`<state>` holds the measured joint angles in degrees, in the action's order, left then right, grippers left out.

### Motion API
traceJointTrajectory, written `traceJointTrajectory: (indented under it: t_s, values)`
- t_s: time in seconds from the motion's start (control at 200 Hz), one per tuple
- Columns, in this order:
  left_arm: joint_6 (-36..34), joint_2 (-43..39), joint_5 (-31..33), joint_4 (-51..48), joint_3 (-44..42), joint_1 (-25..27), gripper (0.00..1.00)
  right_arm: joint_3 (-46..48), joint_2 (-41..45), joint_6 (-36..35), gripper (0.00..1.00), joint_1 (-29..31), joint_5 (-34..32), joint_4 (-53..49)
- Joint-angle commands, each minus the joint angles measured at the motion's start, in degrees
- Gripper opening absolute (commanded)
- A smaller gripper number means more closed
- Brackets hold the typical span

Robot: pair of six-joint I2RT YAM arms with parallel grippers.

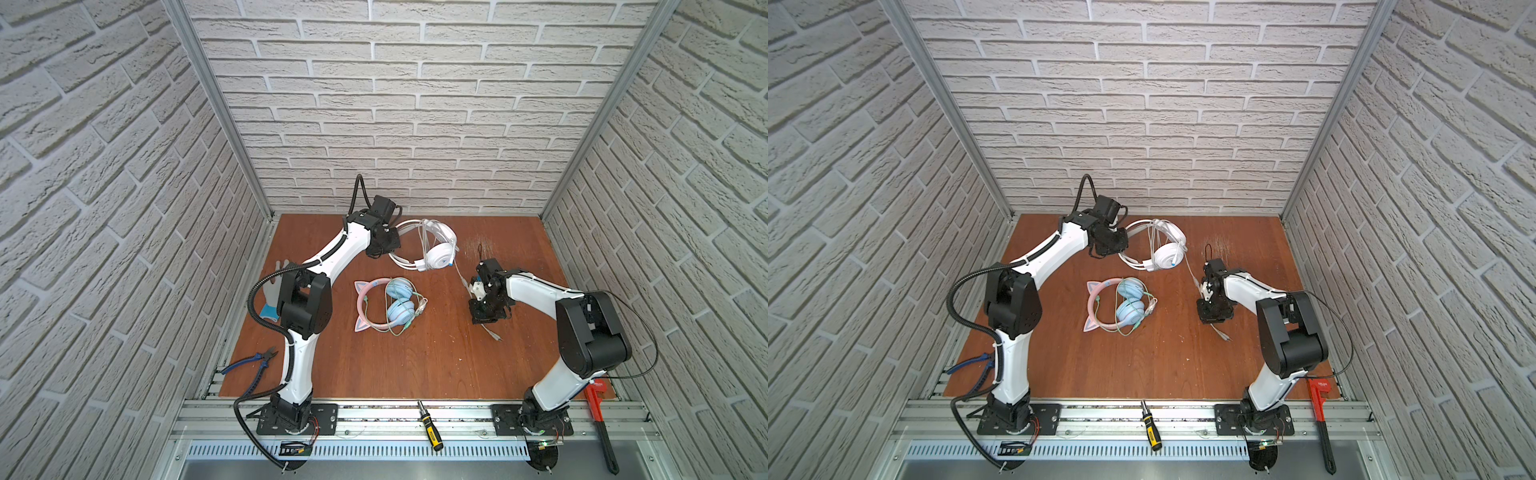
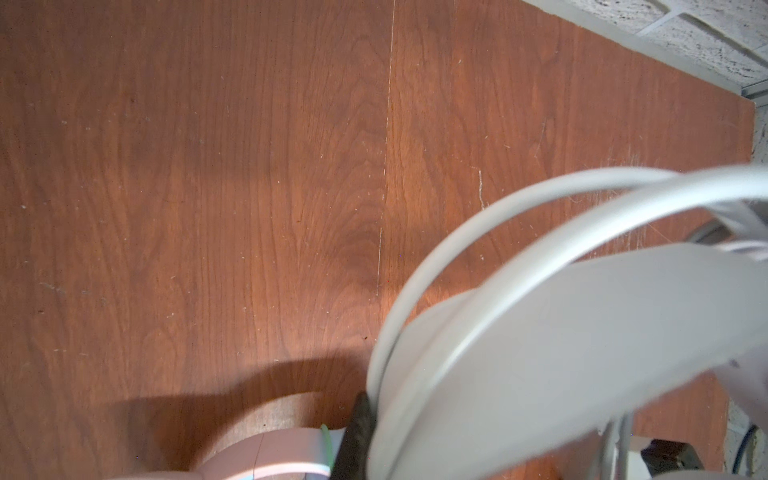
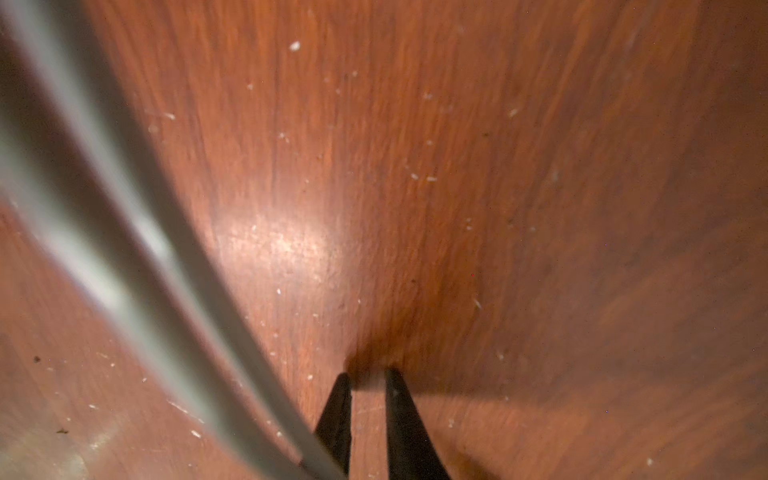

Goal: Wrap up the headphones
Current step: 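Regrasp the grey cable with the right gripper and carry it toward the white headphones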

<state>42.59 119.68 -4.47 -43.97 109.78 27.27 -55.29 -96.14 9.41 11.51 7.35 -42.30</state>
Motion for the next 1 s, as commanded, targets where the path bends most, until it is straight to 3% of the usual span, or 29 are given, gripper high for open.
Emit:
traceJointTrajectory:
  t_s: [0.0, 0.475, 0.8, 0.995]
  values:
    - [2.1, 0.9, 0.4, 0.0, 4.2, -0.4, 0.00, 0.9, 4.3, -2.6, 0.17, 3.6, 0.1, -1.6]
    - [4.8, 6.3, 2.0, -3.5, 12.7, 1.4, 0.00, -10.7, 12.3, -16.7, 0.06, 15.3, 2.4, -14.9]
    - [6.3, 8.4, 2.8, -4.2, 16.0, 2.3, 0.00, -14.5, 11.6, -20.4, 0.05, 19.1, 8.1, -17.7]
    - [5.7, 9.9, 3.3, -5.8, 18.2, 3.6, 0.00, -19.4, 5.9, -23.5, 0.06, 21.8, 13.6, -21.2]
